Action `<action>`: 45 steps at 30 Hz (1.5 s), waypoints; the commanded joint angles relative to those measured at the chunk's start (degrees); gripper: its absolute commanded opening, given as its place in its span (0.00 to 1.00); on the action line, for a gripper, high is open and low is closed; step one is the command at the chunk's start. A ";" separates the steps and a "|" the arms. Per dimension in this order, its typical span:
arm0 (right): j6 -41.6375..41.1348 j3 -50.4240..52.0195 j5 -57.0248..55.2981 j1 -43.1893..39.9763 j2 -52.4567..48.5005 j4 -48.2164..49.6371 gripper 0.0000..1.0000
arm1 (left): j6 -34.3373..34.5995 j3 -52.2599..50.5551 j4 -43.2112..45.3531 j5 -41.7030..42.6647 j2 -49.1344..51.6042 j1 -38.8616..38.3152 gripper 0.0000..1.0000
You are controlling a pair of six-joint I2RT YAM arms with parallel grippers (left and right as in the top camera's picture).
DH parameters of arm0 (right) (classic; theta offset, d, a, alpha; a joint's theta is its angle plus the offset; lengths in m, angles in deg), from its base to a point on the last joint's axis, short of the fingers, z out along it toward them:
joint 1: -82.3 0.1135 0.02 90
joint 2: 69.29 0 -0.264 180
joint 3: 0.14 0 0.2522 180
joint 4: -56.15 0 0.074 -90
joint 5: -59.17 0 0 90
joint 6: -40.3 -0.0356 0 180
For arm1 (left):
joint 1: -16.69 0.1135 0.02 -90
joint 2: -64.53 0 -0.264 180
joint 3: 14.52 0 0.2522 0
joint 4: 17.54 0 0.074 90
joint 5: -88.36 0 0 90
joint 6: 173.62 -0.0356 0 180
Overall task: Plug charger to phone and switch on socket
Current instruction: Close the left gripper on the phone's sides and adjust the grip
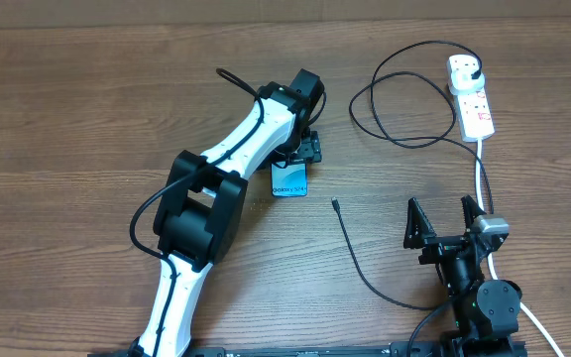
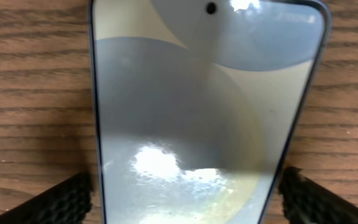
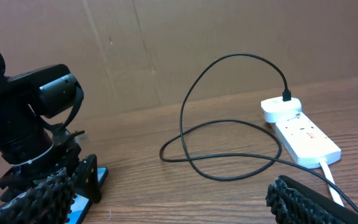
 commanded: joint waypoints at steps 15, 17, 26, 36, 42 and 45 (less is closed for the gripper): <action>0.07 0.59 0.26 0.37 0.63 0.37 1.00 | 1.03 -1.97 -0.48 0.07 1.22 0.24 0.83; 0.07 0.59 0.26 0.37 0.63 0.37 1.00 | 1.18 -1.92 -0.48 0.07 1.22 0.24 0.83; 0.07 0.59 0.26 0.37 0.63 0.37 1.00 | 1.44 -1.90 -0.48 0.07 1.22 0.26 0.77; 0.07 0.59 0.26 0.37 0.63 0.37 1.00 | 1.44 -1.73 -0.52 0.13 1.20 0.26 0.75; 0.07 0.59 0.26 0.37 0.63 0.35 1.00 | 1.42 -0.66 -1.40 0.11 1.14 0.28 0.75; 0.07 0.59 0.26 0.37 0.63 0.35 1.00 | 1.42 -0.55 -1.55 0.35 1.05 0.28 0.75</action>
